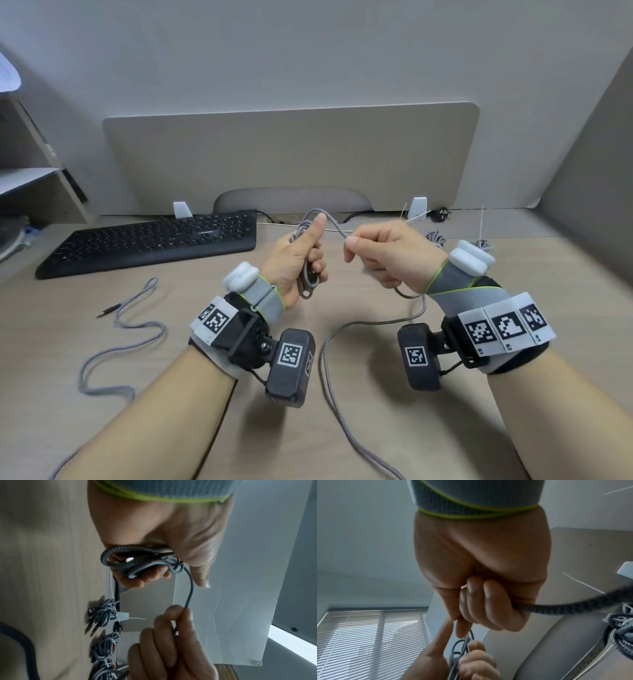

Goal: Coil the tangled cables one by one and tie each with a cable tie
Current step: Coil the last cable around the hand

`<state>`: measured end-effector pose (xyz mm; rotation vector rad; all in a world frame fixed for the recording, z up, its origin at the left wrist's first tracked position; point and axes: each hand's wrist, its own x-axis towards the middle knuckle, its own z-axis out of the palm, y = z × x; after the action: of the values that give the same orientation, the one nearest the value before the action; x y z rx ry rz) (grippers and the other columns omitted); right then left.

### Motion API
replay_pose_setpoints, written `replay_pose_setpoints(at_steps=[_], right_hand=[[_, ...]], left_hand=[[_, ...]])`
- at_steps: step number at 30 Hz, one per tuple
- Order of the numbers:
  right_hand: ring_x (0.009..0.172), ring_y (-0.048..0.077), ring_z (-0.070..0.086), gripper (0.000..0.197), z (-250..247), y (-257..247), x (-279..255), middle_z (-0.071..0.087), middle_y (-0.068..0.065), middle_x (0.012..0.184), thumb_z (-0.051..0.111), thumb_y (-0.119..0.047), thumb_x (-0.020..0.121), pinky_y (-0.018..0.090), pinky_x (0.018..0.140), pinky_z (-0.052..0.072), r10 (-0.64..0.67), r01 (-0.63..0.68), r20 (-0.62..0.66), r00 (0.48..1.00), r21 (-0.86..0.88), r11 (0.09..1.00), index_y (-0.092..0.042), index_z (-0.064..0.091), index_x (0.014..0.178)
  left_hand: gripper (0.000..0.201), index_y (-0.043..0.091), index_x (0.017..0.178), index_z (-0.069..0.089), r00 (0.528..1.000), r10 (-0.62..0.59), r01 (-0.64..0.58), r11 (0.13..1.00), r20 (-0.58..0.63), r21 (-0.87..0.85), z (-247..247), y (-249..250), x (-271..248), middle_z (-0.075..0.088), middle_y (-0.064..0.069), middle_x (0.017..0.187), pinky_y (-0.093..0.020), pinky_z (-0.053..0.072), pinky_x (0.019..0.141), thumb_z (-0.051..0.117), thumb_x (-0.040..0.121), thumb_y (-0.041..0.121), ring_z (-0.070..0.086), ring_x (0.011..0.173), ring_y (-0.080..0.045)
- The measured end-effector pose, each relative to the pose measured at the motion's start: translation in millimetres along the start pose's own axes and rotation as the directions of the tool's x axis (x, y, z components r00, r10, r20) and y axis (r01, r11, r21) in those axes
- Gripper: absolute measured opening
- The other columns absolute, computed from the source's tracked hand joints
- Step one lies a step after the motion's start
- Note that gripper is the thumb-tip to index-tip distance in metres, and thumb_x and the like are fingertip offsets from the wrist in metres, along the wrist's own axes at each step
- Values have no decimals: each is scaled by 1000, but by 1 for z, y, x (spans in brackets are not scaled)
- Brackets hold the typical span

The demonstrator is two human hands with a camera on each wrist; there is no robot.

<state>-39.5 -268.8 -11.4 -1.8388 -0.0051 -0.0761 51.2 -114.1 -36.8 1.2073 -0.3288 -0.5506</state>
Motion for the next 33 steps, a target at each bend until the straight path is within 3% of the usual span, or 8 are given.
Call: replay_pose_setpoints(at_steps=[6,10,13,17,20,26,29,33], right_hand=[[42,14,25,28,22,2,0,33,-8,47,54,-25,99,21,42,22,9,15,115,993,-210,978,-12,64,77],[39,10,30,29,27,4,0,36,-7,50,53,-26,99,19,39,27,-7,41,108,994,-310,950,-17,63,74],[42,13,28,31,27,8,4,34,-12,46,52,-31,99,22,42,26,-1,24,84,996,-273,962,-16,61,72],[44,15,23,32,17,13,7,31,-10,47,52,-30,99,22,44,19,51,-34,86,995,-196,980,-11,60,74],[45,14,22,30,7,17,9,33,-8,49,53,-27,99,22,44,17,95,-82,61,994,-193,978,-11,59,74],[44,14,26,29,-4,26,12,34,-2,54,56,-27,97,23,45,21,141,-143,-25,990,-273,951,-12,62,73],[44,14,27,30,-5,25,12,36,-4,53,57,-26,97,23,45,22,110,-125,-73,991,-269,955,-14,61,70],[41,12,26,28,-4,20,10,36,-10,44,57,-23,97,20,41,22,70,-86,-90,993,-178,980,-10,60,73]], left_hand=[[43,20,69,43,1000,-6,5,997,-14,-78,-3,3,3,40,0,56,-26,43,48,75,70,49,43,46,-15],[30,15,68,46,997,63,-66,996,-50,-67,-3,4,4,45,-3,61,-26,39,49,74,76,20,47,49,-16],[30,9,60,52,988,117,-127,987,-99,-94,-3,12,3,51,-6,57,-30,47,55,62,88,4,55,48,-20],[38,16,62,42,984,129,-153,965,-121,-214,-15,28,5,37,3,49,-28,52,54,56,97,16,47,43,-13],[44,20,61,32,982,138,-163,964,-129,-209,-31,39,8,26,7,47,-21,38,41,53,100,24,28,37,-7],[41,23,65,34,976,196,-196,981,-100,3,-42,45,6,27,5,51,-15,20,37,60,95,18,18,36,-6],[28,20,74,44,988,152,-142,965,-26,219,-30,38,-1,48,-2,60,-14,19,38,65,92,16,18,35,-6],[12,12,95,57,996,51,-79,889,74,451,-17,32,-9,73,-15,91,-15,24,38,66,92,19,19,35,-8]])
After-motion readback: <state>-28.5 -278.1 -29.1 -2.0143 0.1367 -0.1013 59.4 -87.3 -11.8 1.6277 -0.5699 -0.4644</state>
